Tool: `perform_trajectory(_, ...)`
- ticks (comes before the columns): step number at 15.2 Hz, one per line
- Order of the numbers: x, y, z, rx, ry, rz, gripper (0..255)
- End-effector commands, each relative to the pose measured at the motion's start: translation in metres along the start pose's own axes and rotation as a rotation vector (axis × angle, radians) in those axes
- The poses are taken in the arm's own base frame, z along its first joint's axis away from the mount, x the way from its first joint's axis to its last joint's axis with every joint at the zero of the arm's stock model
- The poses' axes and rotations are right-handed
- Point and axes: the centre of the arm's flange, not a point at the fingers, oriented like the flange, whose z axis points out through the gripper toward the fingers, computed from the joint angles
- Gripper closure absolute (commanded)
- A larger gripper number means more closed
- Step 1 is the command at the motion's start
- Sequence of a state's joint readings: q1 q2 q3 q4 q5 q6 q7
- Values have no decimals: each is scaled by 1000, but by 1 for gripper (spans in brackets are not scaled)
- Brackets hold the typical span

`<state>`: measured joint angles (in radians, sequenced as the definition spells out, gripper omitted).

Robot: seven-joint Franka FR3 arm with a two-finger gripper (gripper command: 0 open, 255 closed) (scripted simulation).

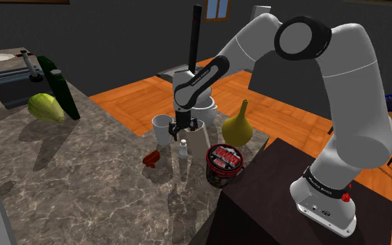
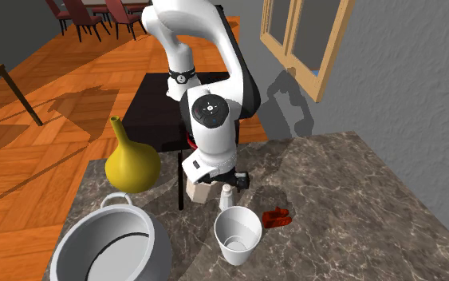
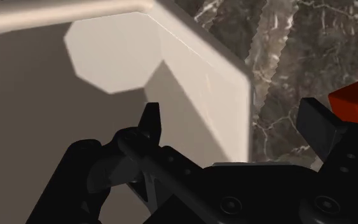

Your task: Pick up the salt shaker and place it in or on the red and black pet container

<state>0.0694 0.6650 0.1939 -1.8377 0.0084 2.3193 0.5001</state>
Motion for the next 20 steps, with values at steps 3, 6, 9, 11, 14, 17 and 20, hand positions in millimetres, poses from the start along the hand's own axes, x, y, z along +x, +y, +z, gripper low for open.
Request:
perform_trajectory(3, 12, -5, 21, 1, -2, 7, 0)
perform_trajectory(6, 12, -5, 37, 1, -2, 7, 0)
perform_trajectory(9, 12, -5, 51, 1, -2, 7, 0)
perform_trajectory(11, 12, -5, 51, 1, -2, 7, 0)
perform_trajectory(14, 12, -5, 51, 1, -2, 7, 0)
perform_trajectory(17, 13, -5, 50, 1, -2, 8, 255)
perform_trajectory(20, 13, -4, 56, 0, -1, 8, 255)
